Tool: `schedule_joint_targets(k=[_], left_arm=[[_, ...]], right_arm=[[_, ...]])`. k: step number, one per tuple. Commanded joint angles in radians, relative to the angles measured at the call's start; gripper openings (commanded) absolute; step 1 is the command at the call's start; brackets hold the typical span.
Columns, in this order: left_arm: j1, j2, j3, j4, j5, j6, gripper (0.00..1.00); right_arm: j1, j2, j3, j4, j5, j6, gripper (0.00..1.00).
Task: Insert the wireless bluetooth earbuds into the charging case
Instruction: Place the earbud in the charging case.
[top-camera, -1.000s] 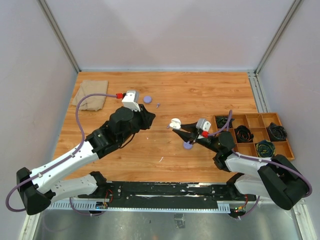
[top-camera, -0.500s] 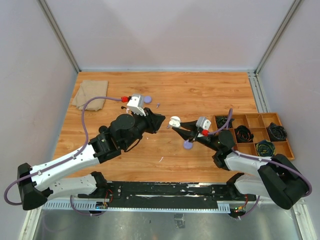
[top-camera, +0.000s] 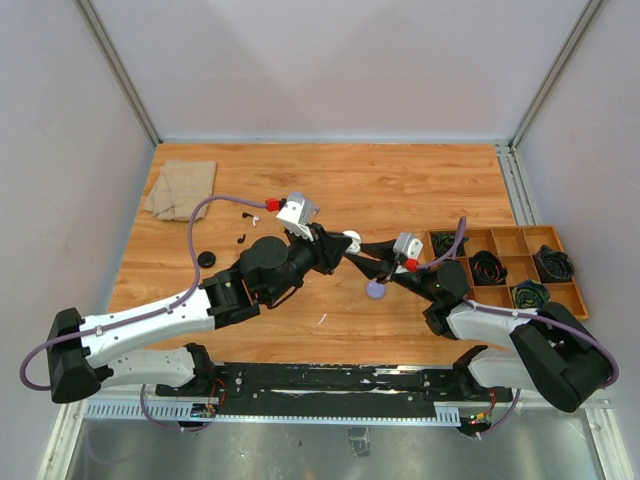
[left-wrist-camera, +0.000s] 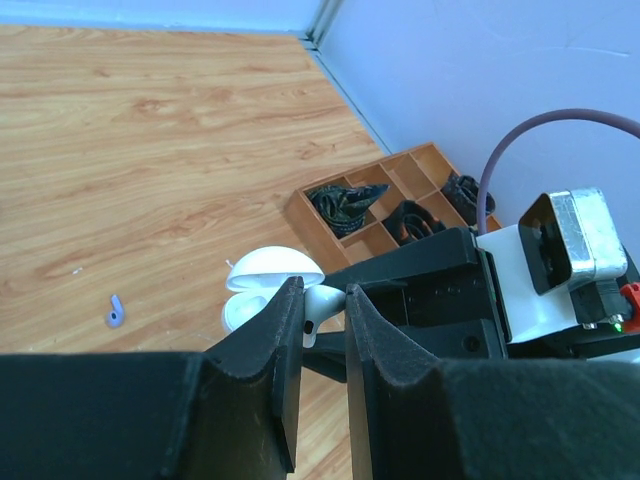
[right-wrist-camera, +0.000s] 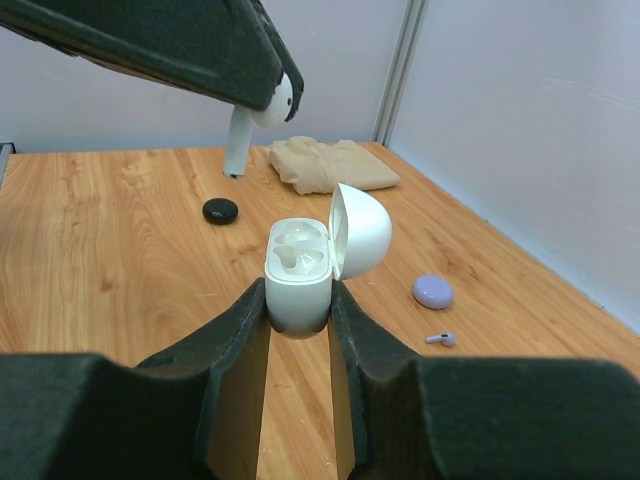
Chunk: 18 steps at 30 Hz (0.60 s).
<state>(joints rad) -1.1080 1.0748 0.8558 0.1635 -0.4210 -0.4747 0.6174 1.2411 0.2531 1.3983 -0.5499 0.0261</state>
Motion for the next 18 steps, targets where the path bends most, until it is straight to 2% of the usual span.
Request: schedule_joint_targets(k=[1, 18], left_arm=[[-0.016, 0.017, -0.010, 0.085, -0.044, 0.047, 0.11], [-0.027, 0.082, -0.014, 0.140, -0.055, 0.097, 0.11]], right_arm=[[-0.013, -0.007, 0.023, 0.082, -0.011, 0.015, 0.02], [-0.013, -0.033, 0.015, 0.081, -0.014, 0.018, 0.02]])
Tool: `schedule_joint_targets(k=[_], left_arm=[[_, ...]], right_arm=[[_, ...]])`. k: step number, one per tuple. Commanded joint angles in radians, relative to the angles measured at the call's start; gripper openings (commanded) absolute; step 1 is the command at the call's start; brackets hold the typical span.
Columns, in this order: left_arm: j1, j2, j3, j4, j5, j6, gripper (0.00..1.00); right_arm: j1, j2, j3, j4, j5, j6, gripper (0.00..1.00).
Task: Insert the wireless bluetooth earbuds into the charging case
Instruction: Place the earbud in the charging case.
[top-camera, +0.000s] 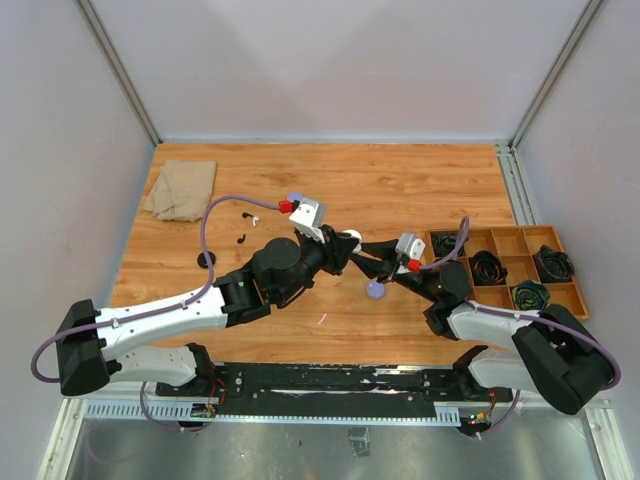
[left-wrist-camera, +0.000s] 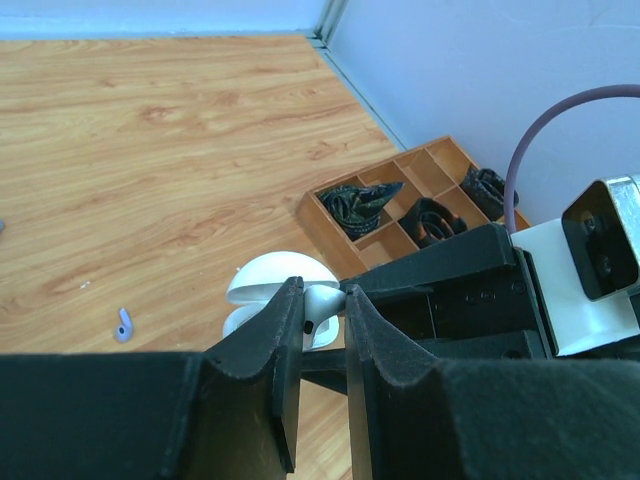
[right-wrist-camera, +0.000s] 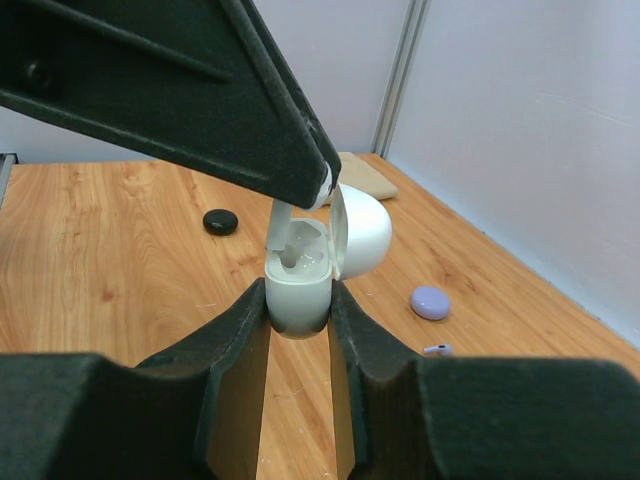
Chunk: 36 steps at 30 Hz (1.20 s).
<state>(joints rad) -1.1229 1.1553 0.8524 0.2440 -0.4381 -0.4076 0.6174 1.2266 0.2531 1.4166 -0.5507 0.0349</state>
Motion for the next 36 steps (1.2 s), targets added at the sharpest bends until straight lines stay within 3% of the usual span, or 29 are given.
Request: schedule_joint_targets(k=[1, 23, 36], left_arm=[[-0.011, 0.001, -0.012, 0.062, -0.042, 0.031, 0.11], [-0.019, 0.022, -0.018, 0.060, -0.019, 0.063, 0.13], [-0.023, 0.026, -0.023, 0.057, -0.020, 0.073, 0.25]], right_arm=[[-0.012, -0.020, 0.015, 0.063, -0.013, 0.011, 0.02], [-0.013, -0.033, 0.011, 0.065, -0.009, 0.011, 0.02], [-0.013, -0.034, 0.011, 0.073, -0.013, 0.011, 0.02]])
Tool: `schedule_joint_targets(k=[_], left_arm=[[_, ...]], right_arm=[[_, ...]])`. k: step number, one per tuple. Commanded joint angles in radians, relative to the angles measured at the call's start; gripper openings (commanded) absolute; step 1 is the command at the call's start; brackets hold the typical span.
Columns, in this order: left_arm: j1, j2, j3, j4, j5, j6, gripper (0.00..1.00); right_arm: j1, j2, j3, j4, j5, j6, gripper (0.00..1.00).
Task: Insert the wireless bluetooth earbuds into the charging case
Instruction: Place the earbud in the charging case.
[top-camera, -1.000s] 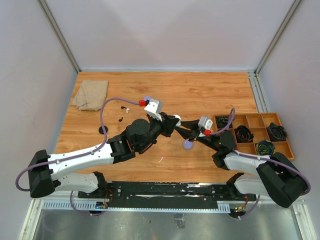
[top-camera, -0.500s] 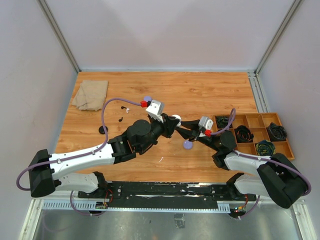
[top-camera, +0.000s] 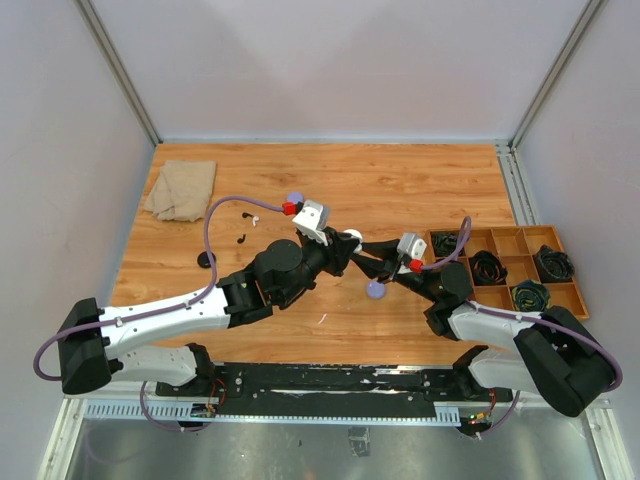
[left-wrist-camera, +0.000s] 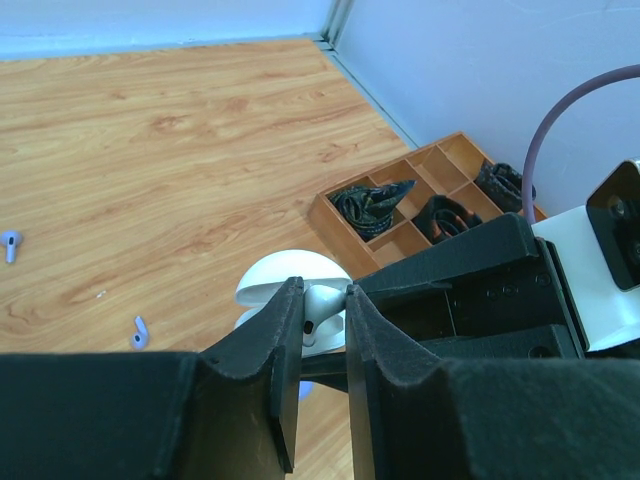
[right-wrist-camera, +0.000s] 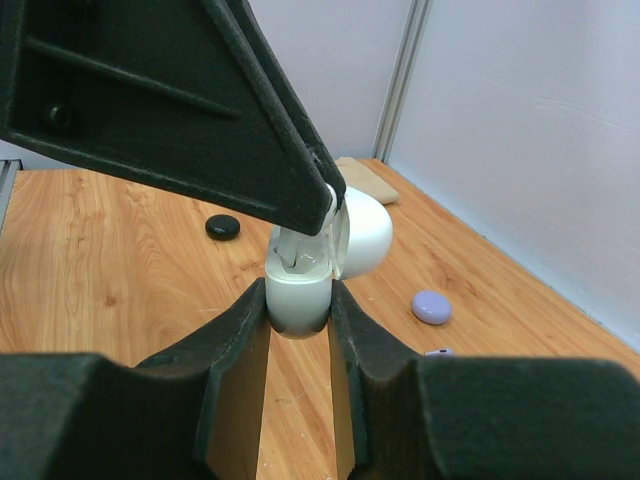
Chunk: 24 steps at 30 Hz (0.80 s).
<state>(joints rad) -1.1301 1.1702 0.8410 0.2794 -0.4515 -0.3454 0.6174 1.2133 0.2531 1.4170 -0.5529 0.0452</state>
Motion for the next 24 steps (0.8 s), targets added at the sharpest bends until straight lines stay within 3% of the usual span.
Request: schedule_joint_targets(k=[1, 14, 24], left_arm=[[-0.016, 0.011, -0.010, 0.022, -0.004, 0.011, 0.27], [-0.016, -0.024, -0.015, 0.013, -0.009, -0.013, 0.44], [-0.015, -0.111, 0.027, -0.161, -0.123, -0.015, 0.64]], right_arm=[[-0.013, -0.020, 0.011, 0.073, -0.010, 0.001, 0.02], [-0.013, -0.020, 0.002, 0.077, -0.005, 0.000, 0.02], [-0.012, -0.005, -0.027, 0.086, 0.023, -0.012, 0.02]])
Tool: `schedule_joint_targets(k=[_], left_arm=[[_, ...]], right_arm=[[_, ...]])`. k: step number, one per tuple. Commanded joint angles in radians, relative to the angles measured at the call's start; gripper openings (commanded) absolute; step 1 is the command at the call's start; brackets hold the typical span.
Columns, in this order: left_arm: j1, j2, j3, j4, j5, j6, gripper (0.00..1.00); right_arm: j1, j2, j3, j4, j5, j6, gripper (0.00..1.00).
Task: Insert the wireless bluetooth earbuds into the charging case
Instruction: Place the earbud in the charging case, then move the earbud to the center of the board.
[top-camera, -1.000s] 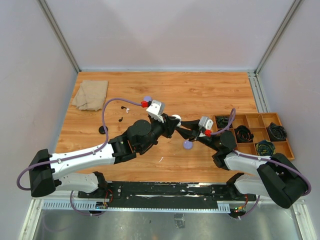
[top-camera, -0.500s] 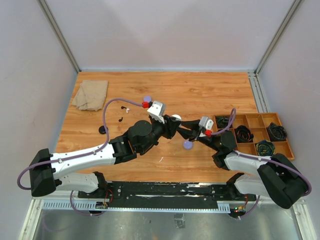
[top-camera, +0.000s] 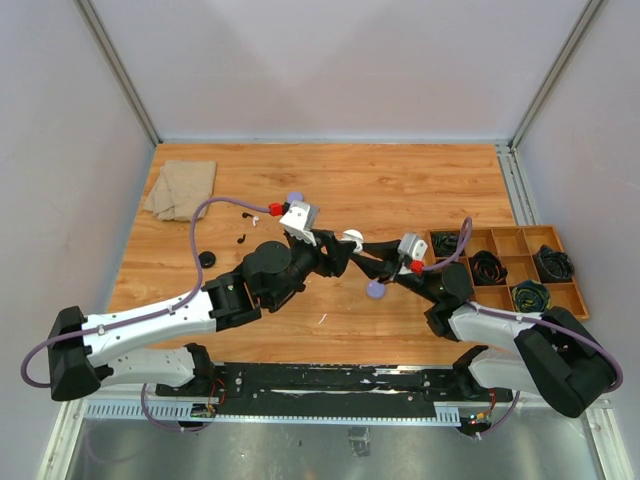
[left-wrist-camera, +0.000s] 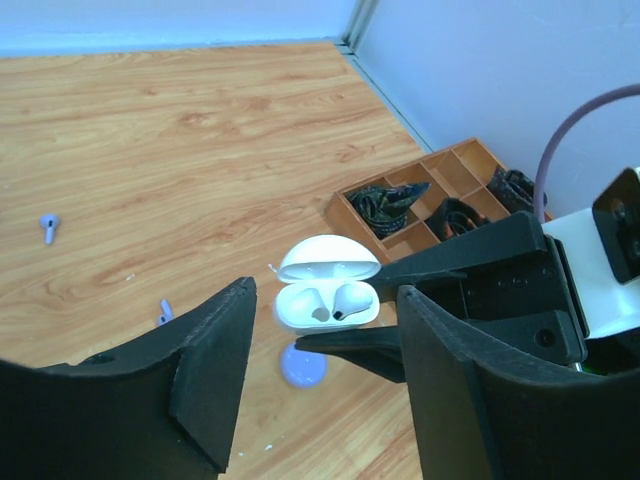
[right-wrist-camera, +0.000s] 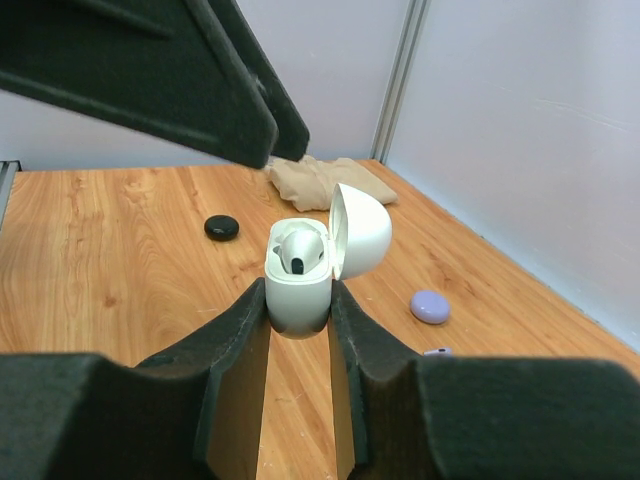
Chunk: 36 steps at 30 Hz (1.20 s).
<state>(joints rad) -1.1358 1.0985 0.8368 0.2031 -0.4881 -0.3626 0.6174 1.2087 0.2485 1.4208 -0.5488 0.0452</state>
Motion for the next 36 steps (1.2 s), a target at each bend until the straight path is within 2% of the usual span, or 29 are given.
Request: schedule_joint_targets(k=[1, 5, 13, 25, 36], left_arm=[[-0.008, -0.040, 0.039, -0.103, -0.107, 0.006, 0.66], [0.025, -0.033, 0.063, -0.216, -0.145, -0.009, 0.73], [0.191, -0.018, 0.072, -0.343, -0.090, -0.050, 0.81], [0.533, 0.215, 0.201, -0.511, 0.068, -0.016, 0.80], [0.759, 0.532, 0.370, -0.605, 0.123, 0.039, 0.74]], right_arm=[[-0.013, -0.001, -0.029, 0.082, 0.026, -0.014, 0.02], [-0.013, 0.002, -0.054, 0.087, 0.043, -0.028, 0.02], [-0.013, 0.010, -0.095, 0.093, 0.080, -0.067, 0.01], [-0.013, 0.033, -0.135, 0.102, 0.120, -0.080, 0.01], [0.019, -0.005, -0.148, 0.077, 0.165, -0.140, 0.01]])
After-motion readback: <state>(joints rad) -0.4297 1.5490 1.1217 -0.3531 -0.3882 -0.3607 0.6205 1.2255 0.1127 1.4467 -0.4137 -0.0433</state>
